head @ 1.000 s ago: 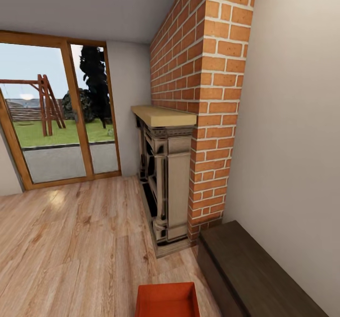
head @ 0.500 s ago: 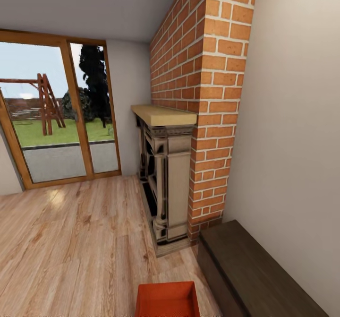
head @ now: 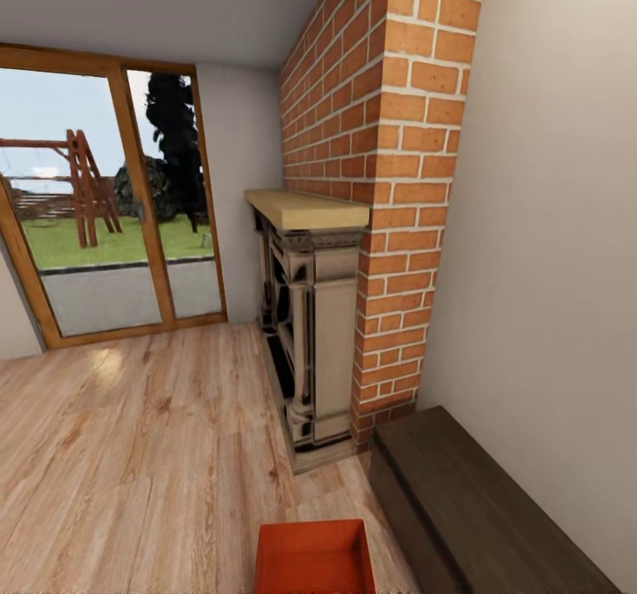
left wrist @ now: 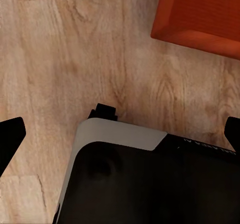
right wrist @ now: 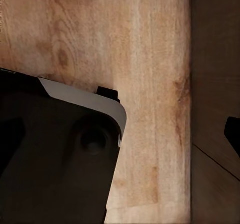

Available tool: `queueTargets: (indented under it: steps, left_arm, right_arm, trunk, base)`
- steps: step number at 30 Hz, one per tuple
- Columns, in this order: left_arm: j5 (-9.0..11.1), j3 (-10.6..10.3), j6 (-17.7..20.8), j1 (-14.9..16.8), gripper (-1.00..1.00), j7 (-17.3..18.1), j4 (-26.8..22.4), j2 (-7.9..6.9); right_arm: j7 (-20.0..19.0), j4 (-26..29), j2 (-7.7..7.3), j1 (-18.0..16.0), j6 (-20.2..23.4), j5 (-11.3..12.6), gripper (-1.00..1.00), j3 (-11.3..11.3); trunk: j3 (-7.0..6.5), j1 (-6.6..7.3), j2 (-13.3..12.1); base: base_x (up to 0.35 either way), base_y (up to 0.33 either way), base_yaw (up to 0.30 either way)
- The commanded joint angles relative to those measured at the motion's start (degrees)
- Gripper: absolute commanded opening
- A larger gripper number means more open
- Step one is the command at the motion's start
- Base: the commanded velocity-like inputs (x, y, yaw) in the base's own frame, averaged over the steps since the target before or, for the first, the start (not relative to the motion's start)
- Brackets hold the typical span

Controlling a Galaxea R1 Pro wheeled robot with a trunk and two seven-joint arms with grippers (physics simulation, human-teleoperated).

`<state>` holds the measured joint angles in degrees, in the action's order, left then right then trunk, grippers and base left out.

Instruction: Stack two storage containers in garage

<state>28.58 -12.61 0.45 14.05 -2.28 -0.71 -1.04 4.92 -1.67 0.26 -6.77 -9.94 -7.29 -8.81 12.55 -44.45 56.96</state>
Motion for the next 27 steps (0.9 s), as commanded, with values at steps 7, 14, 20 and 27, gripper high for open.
queueTargets:
  steps: [7,14,20,27]
  left_arm:
    - [0.43,-0.49,0.05,0.02,1.00,-0.18,-0.08,-0.01]
    - [0.42,-0.57,0.06,0.02,1.00,-0.18,-0.08,-0.01]
    - [0.42,-0.55,0.06,0.02,1.00,-0.18,-0.08,-0.01]
    - [0.42,-0.57,0.06,0.02,1.00,-0.18,-0.08,0.02]
  right_arm:
    - [0.00,-0.18,-0.03,-0.08,-0.17,-0.53,1.00,-0.16]
    - [-0.01,-0.18,-0.05,-0.08,-0.16,-0.47,1.00,-0.23]
    - [-0.02,-0.18,-0.07,-0.08,-0.16,-0.46,1.00,-0.18]
    - [0.05,-0.17,-0.01,-0.08,-0.17,-0.45,1.00,0.00]
  trunk:
    - [0.72,0.00,0.05]
    - [1.37,0.00,0.05]
    - [1.93,0.00,0.05]
    - [2.57,0.00,0.05]
  base:
    - [0.000,0.000,0.000]
    - [0.000,0.000,0.000]
    - [0.000,0.000,0.000]
    - [0.000,0.000,0.000]
